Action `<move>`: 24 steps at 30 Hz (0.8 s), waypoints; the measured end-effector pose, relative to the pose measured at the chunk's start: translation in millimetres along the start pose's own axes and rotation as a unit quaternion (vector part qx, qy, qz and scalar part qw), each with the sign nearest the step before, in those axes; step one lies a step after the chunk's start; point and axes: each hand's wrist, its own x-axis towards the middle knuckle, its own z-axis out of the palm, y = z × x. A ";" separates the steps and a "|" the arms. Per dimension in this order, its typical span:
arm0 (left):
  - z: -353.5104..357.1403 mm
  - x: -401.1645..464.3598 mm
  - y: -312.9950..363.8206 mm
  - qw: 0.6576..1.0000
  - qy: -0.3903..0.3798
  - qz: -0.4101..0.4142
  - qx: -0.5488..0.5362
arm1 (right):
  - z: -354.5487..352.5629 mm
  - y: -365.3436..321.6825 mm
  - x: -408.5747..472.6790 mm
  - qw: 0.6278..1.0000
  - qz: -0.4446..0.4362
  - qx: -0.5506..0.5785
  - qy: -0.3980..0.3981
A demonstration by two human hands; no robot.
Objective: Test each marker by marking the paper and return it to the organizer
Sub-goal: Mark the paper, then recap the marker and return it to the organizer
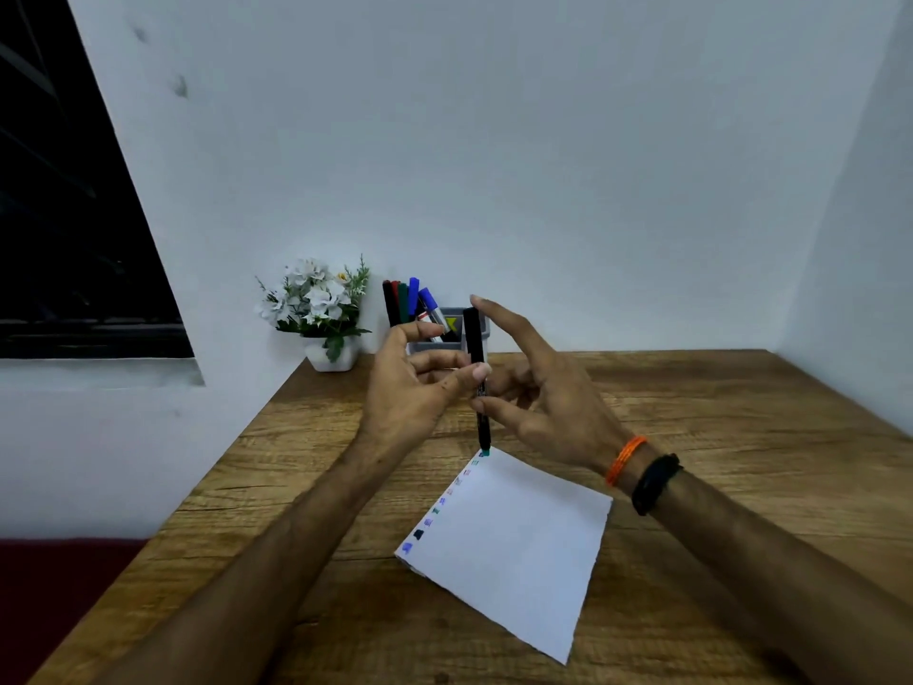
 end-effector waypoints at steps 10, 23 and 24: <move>-51.7 19.1 -35.0 0.899 -0.006 -0.042 0.436 | -2.8 12.0 37.0 0.999 0.041 -0.027 0.021; -65.2 25.0 -82.5 0.767 -0.110 -0.057 0.630 | 48.3 39.2 142.2 0.995 0.023 -0.049 0.080; -64.3 24.5 -82.3 0.767 -0.110 -0.056 0.630 | 50.6 40.2 146.5 0.995 0.020 -0.048 0.090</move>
